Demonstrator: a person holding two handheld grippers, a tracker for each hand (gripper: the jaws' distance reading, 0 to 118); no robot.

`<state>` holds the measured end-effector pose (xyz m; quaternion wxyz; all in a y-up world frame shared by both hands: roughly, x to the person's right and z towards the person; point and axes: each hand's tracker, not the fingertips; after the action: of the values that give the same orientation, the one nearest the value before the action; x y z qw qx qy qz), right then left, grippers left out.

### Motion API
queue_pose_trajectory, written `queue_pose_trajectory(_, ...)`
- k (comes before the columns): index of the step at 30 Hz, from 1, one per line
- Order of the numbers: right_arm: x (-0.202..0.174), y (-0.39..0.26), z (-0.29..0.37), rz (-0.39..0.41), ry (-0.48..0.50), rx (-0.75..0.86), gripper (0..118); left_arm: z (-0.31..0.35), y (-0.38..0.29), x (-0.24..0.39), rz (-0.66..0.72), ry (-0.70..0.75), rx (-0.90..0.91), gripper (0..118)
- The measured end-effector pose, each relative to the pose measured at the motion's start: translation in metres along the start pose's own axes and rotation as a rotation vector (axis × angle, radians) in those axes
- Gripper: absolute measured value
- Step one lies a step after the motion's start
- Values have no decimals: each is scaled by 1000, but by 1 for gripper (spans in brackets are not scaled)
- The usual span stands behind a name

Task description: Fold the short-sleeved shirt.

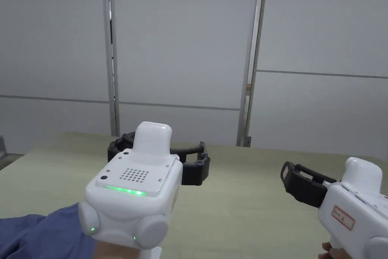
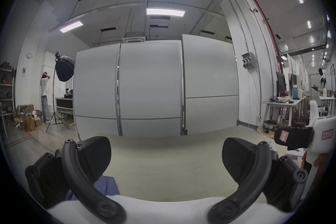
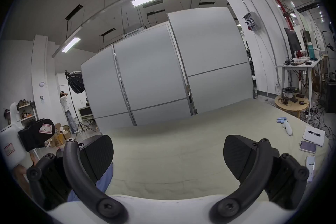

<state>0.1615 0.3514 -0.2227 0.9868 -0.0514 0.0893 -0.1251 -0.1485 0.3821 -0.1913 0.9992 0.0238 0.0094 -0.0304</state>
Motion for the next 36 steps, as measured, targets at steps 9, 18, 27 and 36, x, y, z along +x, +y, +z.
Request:
queue_pose_trajectory(9,-8,4,4,106,-40,45,118,-5,-12,0,66,24,-36,118)
queue_pose_trajectory(18,-13,1,0,140,-71,66,118,-4,-16,-10,100,77,-27,118)
queue_pose_trajectory(27,-23,1,-3,197,-78,85,118,-5,-26,-8,53,70,-53,118)
queue_pose_trajectory(36,-26,-6,-2,294,-87,111,118,-3,-33,-16,62,95,-68,118)
